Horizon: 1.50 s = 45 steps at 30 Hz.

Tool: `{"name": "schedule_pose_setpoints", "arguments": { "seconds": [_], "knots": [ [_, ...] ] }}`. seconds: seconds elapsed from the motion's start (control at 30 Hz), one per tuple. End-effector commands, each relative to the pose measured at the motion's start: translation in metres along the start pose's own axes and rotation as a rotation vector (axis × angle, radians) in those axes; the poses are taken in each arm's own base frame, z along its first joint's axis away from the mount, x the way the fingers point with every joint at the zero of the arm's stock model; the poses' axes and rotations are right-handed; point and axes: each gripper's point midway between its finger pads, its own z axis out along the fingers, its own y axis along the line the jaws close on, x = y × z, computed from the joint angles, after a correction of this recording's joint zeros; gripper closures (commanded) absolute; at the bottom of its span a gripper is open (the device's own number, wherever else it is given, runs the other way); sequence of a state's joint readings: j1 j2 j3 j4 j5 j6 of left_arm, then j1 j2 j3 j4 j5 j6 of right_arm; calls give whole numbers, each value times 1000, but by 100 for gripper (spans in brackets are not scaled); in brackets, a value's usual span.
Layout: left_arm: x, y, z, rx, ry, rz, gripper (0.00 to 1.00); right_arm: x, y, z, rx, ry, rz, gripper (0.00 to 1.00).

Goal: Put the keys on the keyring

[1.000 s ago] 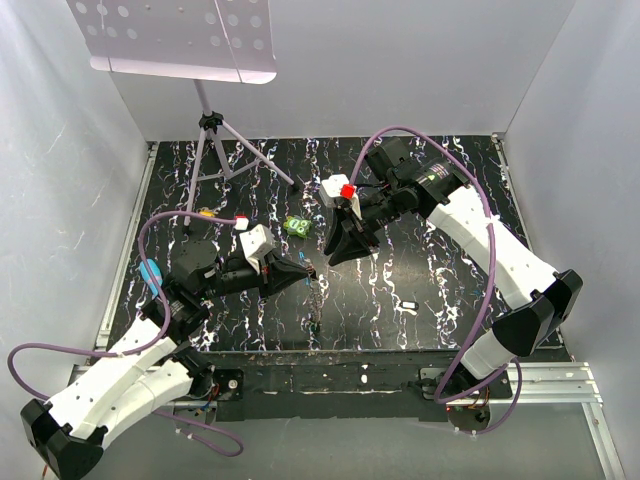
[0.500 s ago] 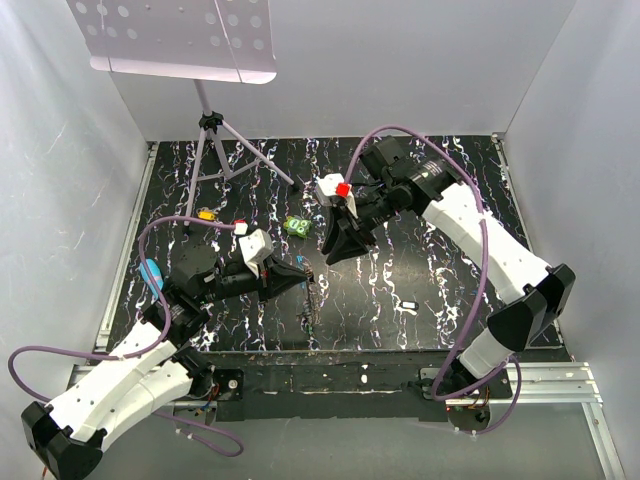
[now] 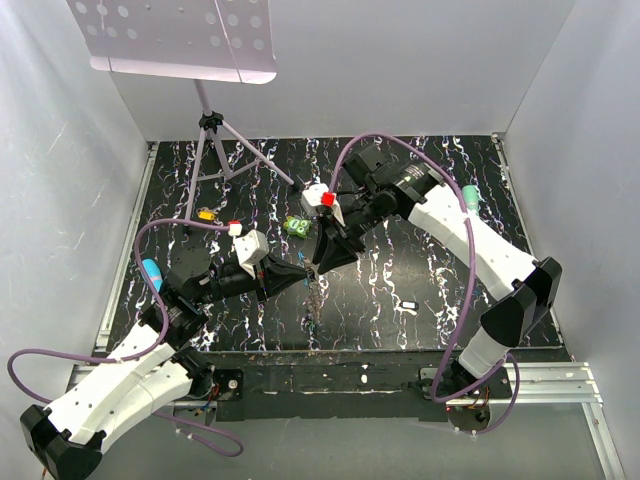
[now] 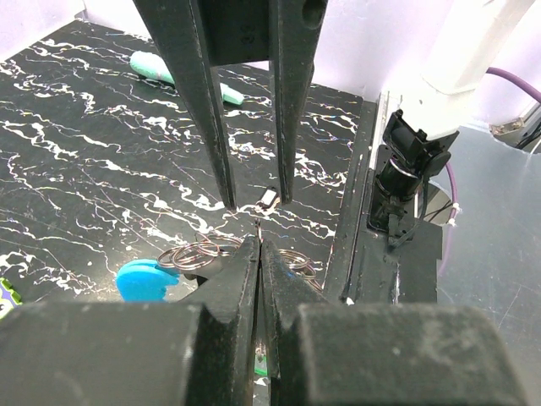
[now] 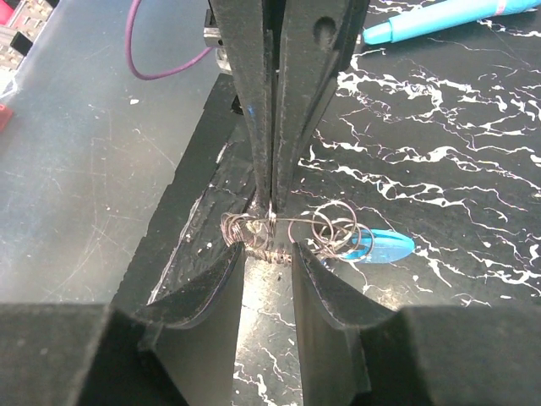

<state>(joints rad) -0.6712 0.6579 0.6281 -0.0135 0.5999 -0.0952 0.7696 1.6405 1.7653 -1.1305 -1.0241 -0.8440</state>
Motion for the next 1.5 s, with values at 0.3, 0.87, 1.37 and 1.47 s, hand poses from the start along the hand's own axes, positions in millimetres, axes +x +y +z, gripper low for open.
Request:
{"name": "schedule_pose_setpoints", "arguments": {
  "seconds": [0.3,0.87,1.37,1.47],
  "knots": [
    [-20,-2,-1,0,-72,41,100,-15,13,11,-61,-33,-34,66],
    [-21,-1,-1,-5,-81,36,100,-13,11,16,-57,-19,-33,81],
    [-18,-1,-2,-8,-97,18,100,-12,13,17,-64,-23,-26,82],
    [-18,-2,-2,-7,-100,17,100,-12,13,17,-65,-25,-23,84]
  ]
}}
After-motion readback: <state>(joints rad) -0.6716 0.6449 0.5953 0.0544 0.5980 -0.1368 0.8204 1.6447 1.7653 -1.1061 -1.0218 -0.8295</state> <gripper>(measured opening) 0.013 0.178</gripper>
